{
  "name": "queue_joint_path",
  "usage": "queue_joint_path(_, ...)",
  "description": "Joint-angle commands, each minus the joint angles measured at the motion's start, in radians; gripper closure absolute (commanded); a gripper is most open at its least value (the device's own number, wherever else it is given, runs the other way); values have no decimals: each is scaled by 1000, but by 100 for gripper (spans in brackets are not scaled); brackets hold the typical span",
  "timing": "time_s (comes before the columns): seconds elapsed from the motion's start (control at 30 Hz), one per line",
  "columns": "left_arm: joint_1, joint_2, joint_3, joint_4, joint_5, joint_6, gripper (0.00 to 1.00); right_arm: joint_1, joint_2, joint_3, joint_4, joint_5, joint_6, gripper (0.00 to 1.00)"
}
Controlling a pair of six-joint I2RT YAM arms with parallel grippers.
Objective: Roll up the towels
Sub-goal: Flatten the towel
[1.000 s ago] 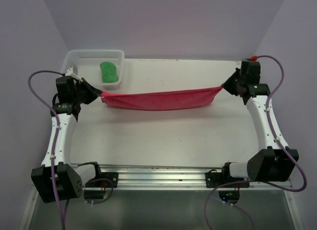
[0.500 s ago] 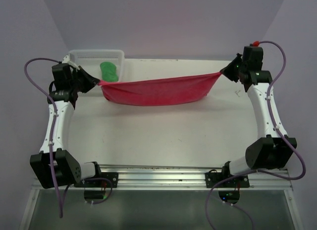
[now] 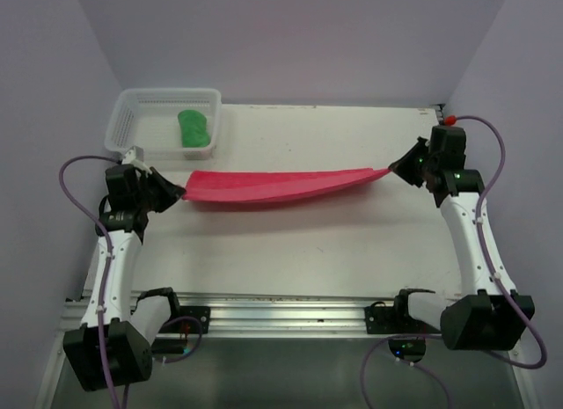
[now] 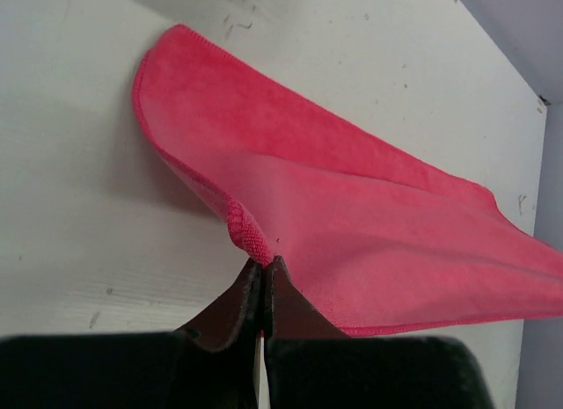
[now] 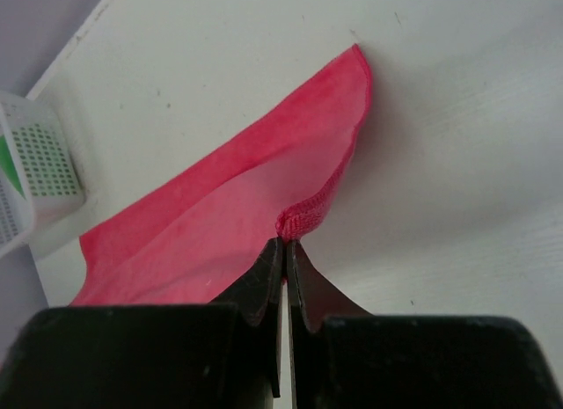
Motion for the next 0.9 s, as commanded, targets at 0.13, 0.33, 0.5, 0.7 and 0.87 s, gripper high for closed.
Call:
queue_joint_path(0.13,10,-257,-261,-59,-34,-3,100,-6,-296,-341,-31,33,0,100)
queue_joint_path(0.33,4,-295,-190,-189,-89,-75,100,-6,-427,-490,-54,35,24,100)
queue_joint_path(0.5,4,-258,-247,-191,-88,-112,100,-6,-444,-561,-59,51,32,100)
queue_joint_path(0.7,4,-226,-348,-127,-91,-144,100,-6,-444,-621,-48,82,38,100)
queue_joint_path(0.87,4,-144,-329,-87,-103,-152,100,-8,-395,-601,-22,87,40,100)
